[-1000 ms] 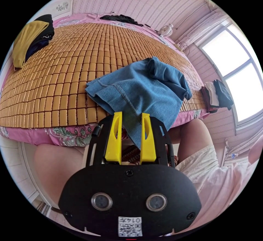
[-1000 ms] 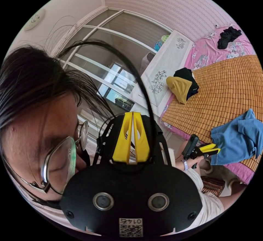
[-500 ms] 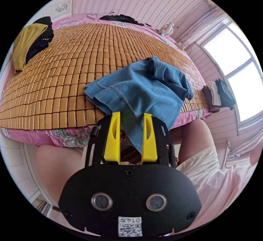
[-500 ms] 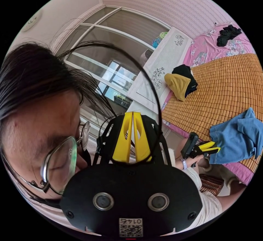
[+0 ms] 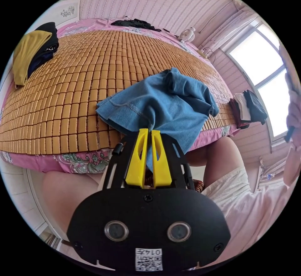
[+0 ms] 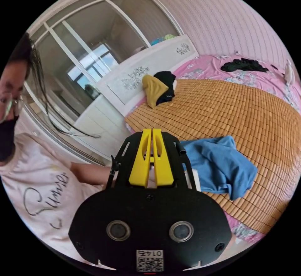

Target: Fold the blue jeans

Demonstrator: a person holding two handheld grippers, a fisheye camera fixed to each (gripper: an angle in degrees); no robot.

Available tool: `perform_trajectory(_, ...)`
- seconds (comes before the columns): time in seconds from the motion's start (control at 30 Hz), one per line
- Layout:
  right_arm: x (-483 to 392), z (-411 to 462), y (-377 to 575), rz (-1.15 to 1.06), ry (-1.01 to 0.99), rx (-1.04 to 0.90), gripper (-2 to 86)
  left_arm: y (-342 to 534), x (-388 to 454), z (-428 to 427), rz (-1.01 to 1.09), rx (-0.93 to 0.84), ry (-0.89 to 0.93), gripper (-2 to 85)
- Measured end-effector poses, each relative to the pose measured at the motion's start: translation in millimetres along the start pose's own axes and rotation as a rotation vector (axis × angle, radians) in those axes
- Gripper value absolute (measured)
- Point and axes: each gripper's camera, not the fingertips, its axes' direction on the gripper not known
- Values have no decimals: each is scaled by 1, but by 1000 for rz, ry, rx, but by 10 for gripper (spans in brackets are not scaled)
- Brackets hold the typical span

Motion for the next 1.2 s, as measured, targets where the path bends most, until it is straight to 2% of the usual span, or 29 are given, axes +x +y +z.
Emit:
perform_trajectory(0.03,7,25,5,-13,130,-83,-3,0,-2,-3,0,4,11,-5)
perform_trajectory(0.1,12,60,13,-69,186,-187,-3,0,-5,-7,-3,14,19,-6)
perform_trajectory(0.27,-1,118,26,-139,180,-248,15,0,-13,-20,-17,53,48,-2)
perform_trajectory(0.43,-8,144,20,-186,138,-263,86,3,-32,-27,-115,62,106,37)
perform_trajectory(0.53,-9,154,16,-233,144,-278,175,9,-46,-51,-169,176,13,80)
perform_trajectory(0.63,-6,172,15,-266,111,-366,209,5,-72,-50,-240,170,-15,106)
perform_trajectory(0.9,29,177,23,-185,137,-398,184,-23,-94,-15,-266,117,-44,101)
perform_trajectory(1.0,44,166,29,-169,154,-383,175,-28,-91,-11,-235,106,-62,80)
perform_trajectory(1.2,88,135,39,-63,142,-286,102,-25,-85,-14,-195,129,-54,12)
